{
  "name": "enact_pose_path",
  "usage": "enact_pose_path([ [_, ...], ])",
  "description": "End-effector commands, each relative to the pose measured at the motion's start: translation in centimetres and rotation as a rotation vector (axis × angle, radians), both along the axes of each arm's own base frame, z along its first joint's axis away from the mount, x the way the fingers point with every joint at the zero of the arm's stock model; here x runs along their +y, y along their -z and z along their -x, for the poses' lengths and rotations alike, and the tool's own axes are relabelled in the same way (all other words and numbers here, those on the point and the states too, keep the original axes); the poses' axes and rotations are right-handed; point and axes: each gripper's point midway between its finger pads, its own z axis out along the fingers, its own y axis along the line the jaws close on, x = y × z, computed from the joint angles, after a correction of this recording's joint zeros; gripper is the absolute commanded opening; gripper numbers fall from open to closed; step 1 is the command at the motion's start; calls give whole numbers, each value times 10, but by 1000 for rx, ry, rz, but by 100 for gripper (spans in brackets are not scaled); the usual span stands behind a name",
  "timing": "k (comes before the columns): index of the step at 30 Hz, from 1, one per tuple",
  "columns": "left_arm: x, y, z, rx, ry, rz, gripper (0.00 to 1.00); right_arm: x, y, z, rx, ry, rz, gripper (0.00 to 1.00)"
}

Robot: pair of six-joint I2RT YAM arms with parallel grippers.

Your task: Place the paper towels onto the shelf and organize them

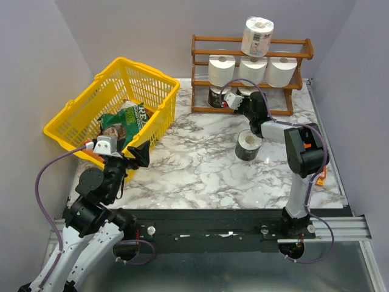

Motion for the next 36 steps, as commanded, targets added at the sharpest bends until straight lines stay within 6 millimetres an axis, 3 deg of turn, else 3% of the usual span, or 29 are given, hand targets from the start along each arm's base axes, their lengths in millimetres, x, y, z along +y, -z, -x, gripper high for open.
enact_pose_path([
  [1,5,1,-3,1,-32,-11,99,-6,-20,-1,-62,25,-37,14],
  [6,5,-1,-1,-8,-26,-5,99,-3,-46,28,-26,16,-146,15],
  [9,3,-3,1,-17,-10,1,99,0,-63,49,80,25,-243,26],
  [10,3,-4,2,-18,-8,5,99,-1,-51,68,209,40,-244,32],
  [11,3,-4,3,-22,-1,7,99,2,-68,68,228,52,-284,34],
  [13,3,-6,4,-30,1,14,99,1,-53,93,414,152,-388,36],
  [14,4,-7,6,-36,1,18,99,2,-63,96,438,183,-429,38],
  [16,4,-9,7,-40,1,24,99,4,-50,124,586,266,-510,44],
  [17,5,-10,9,-46,6,27,99,9,-57,135,613,260,-545,45],
  [18,3,-10,10,-49,15,29,99,18,-50,151,686,251,-606,47],
  [22,1,-14,13,-65,35,41,99,24,-48,193,779,276,-665,54],
  [26,-1,-15,15,-71,51,49,99,22,-50,214,813,317,-693,59],
  [28,-1,-16,16,-74,51,51,99,23,-48,221,825,336,-705,69],
  [36,1,-20,19,-89,52,61,99,38,-19,239,861,384,-627,70],
])
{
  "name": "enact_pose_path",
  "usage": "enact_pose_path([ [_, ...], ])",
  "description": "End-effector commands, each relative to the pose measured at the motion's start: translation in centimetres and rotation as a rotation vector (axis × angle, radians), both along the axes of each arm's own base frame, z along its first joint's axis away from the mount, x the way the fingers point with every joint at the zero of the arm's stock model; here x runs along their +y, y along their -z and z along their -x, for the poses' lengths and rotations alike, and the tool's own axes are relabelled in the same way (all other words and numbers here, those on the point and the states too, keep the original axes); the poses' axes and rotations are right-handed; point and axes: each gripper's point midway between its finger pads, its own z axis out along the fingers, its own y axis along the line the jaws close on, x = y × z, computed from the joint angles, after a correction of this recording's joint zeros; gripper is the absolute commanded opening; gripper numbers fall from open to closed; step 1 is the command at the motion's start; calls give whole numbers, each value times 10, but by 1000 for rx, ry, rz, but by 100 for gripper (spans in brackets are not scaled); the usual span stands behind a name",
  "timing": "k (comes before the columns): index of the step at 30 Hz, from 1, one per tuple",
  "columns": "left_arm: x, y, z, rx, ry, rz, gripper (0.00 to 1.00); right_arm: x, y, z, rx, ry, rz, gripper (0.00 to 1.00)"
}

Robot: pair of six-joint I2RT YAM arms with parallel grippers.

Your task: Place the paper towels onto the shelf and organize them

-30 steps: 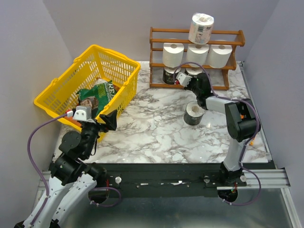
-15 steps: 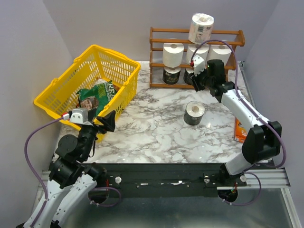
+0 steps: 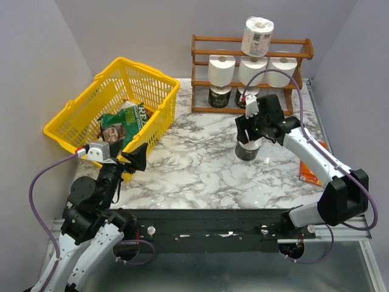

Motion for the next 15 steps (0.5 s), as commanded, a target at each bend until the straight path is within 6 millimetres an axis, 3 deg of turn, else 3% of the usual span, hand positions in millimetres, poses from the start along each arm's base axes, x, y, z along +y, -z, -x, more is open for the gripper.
enact_pose_path([
  [1,-2,-3,3,-17,17,17,99,4,23,17,71,33,53,70],
  [9,-2,-3,3,-16,17,15,99,-5,37,8,47,96,163,70],
  [15,-3,-2,2,-10,19,13,99,-6,61,12,88,70,229,70],
])
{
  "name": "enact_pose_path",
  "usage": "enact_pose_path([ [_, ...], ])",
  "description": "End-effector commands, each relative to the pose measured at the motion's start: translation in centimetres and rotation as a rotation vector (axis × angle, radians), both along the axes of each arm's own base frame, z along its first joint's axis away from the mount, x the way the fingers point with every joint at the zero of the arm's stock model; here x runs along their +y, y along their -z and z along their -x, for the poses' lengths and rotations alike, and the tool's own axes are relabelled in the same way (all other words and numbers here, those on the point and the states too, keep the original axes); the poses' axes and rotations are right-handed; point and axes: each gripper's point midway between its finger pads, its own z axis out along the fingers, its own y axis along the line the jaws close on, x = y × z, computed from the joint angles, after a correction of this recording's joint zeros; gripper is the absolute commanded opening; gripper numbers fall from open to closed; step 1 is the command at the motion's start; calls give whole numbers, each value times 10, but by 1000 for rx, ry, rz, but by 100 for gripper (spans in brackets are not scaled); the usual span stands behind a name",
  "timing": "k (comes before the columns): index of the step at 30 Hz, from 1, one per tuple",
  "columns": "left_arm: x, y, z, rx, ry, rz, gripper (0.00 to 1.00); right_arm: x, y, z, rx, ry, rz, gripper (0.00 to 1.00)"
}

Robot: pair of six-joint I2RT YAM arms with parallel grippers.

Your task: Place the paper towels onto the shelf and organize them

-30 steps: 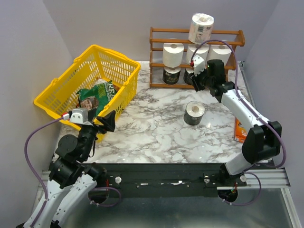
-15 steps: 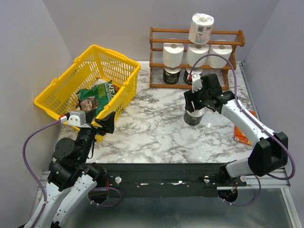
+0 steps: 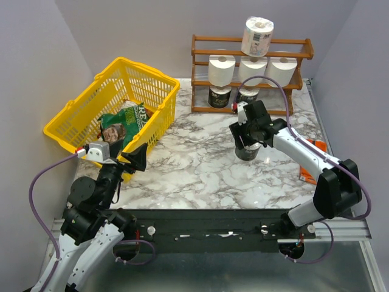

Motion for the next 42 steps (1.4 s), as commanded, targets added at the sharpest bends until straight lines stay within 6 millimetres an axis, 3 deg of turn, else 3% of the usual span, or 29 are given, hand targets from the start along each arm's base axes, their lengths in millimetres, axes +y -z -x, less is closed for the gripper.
enact_pose_path([
  [1,-2,-2,1,-8,14,12,99,-9,25,5,37,11,86,70],
  [6,-4,0,0,-1,17,6,99,-6,38,6,62,2,104,68],
  [9,-3,1,-1,2,11,5,99,-15,41,1,48,22,159,62],
  [13,-2,2,-2,6,7,2,99,-23,38,-1,13,-60,232,50],
  [18,-1,2,-2,6,0,1,99,-27,22,-4,-106,-196,267,45],
  [23,2,1,-2,2,-16,5,99,-37,-7,-30,-230,-269,275,43],
  [27,2,4,-3,12,-20,-1,99,-59,-20,-58,-287,-292,248,47],
  [32,3,3,-3,12,-25,-3,99,-71,-22,-89,-337,-393,325,52],
  [37,3,6,-6,19,-30,-8,99,-99,-26,-123,-368,-396,342,51],
  [42,1,7,-8,30,-29,-17,99,-124,-32,-143,-408,-392,374,49],
])
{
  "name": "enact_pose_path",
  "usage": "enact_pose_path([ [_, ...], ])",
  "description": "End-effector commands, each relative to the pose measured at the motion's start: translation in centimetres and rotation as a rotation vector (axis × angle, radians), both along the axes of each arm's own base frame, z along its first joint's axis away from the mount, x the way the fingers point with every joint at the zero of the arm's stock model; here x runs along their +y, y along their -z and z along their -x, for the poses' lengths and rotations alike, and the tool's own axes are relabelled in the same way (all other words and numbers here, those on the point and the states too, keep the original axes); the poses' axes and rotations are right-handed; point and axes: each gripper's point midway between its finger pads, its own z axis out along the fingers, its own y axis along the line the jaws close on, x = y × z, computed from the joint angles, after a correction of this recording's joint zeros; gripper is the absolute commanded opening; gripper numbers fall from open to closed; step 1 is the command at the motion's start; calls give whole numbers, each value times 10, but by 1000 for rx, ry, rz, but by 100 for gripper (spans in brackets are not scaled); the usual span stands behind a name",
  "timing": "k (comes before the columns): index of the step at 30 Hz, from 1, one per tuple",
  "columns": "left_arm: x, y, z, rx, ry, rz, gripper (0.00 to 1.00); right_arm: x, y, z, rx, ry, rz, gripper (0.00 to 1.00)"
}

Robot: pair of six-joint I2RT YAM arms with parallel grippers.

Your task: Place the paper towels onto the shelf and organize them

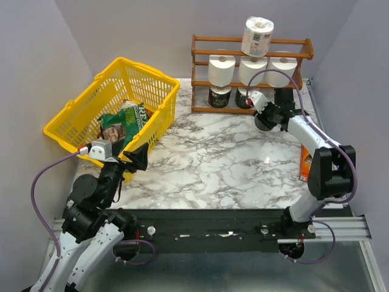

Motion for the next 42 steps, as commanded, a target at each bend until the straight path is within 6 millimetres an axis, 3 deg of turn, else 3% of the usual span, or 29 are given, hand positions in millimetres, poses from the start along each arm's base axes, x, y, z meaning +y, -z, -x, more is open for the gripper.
enact_pose_path([
  [1,3,4,-5,14,-29,-7,99,-13,-32,-33,-141,-79,50,48],
  [18,4,10,-11,38,-51,-23,99,-50,-35,-77,-246,-69,197,48],
  [24,4,12,-13,50,-57,-31,99,-47,-39,-90,-274,-101,194,49],
  [28,4,13,-14,53,-58,-32,99,-55,-41,-101,-284,-73,224,54],
  [37,3,12,-13,51,-52,-34,99,-57,-53,-96,-310,-64,230,64],
  [42,5,10,-11,41,-52,-26,99,-60,-60,-92,-335,-43,238,65],
])
